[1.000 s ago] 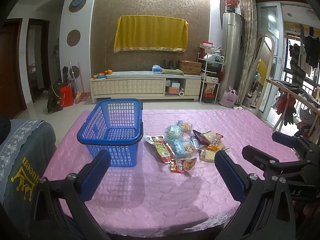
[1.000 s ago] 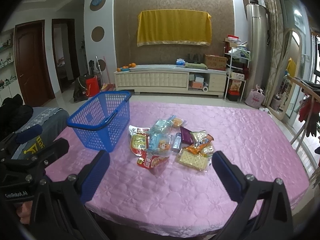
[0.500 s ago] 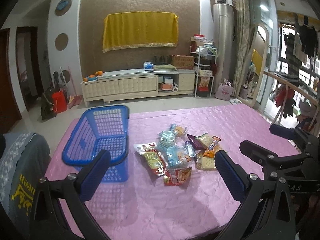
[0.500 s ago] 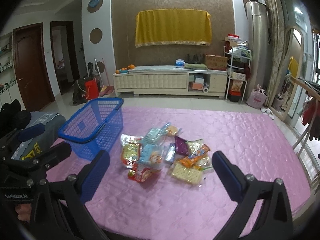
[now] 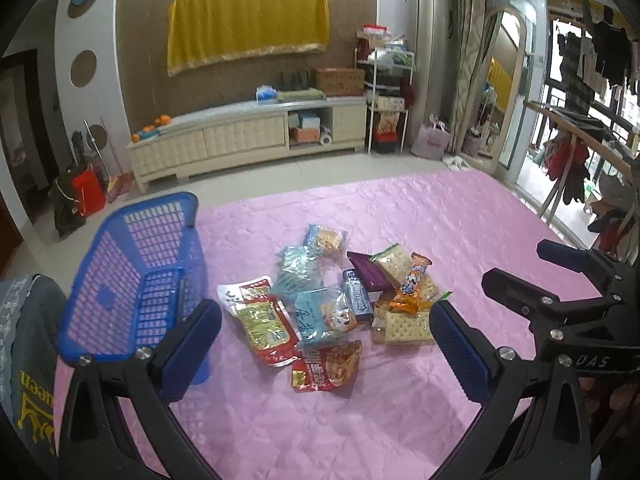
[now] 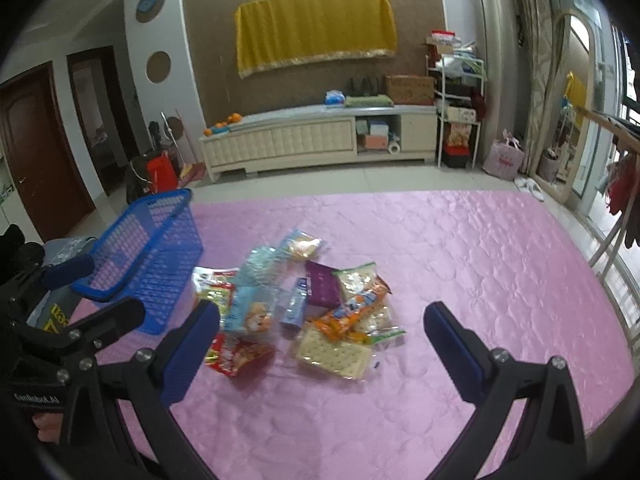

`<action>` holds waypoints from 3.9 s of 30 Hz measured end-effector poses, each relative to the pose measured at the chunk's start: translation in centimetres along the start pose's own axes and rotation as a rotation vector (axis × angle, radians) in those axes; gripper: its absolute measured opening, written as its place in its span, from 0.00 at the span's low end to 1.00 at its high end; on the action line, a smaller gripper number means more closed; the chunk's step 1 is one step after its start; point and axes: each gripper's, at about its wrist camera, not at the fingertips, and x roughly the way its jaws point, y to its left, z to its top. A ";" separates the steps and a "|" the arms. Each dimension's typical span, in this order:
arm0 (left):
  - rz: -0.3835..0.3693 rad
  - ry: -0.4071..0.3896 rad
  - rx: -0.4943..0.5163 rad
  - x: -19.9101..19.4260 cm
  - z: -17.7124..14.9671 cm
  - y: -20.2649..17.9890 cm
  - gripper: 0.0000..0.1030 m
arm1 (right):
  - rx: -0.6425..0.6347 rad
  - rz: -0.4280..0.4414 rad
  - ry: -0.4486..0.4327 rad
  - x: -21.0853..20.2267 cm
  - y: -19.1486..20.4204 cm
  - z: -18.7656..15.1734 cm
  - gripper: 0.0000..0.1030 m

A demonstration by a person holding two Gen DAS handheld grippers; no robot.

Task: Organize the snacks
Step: 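Move the left tool down to the blue-and-white snack bag, then grasp the blue-and-white bag with the left tool while the right tool grasps the orange wafer stick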

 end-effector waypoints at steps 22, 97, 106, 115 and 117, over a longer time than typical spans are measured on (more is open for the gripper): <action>-0.050 0.371 -0.004 16.1 -0.6 -0.4 0.79 | 0.071 -0.029 0.210 11.4 -5.0 -1.9 1.00; -0.182 0.435 -0.133 17.0 -0.1 4.2 0.22 | 0.086 -0.011 0.374 16.5 -3.1 -0.8 0.26; -0.211 0.388 -0.164 14.6 -0.2 3.1 0.13 | 0.113 0.068 0.358 14.1 -2.8 -1.2 0.26; -0.206 0.303 -0.117 10.0 1.5 0.8 0.13 | 0.078 0.096 0.291 9.8 -1.8 -0.2 0.26; -0.201 0.274 -0.106 8.4 1.9 0.6 0.13 | 0.065 0.104 0.266 8.4 -1.3 0.3 0.26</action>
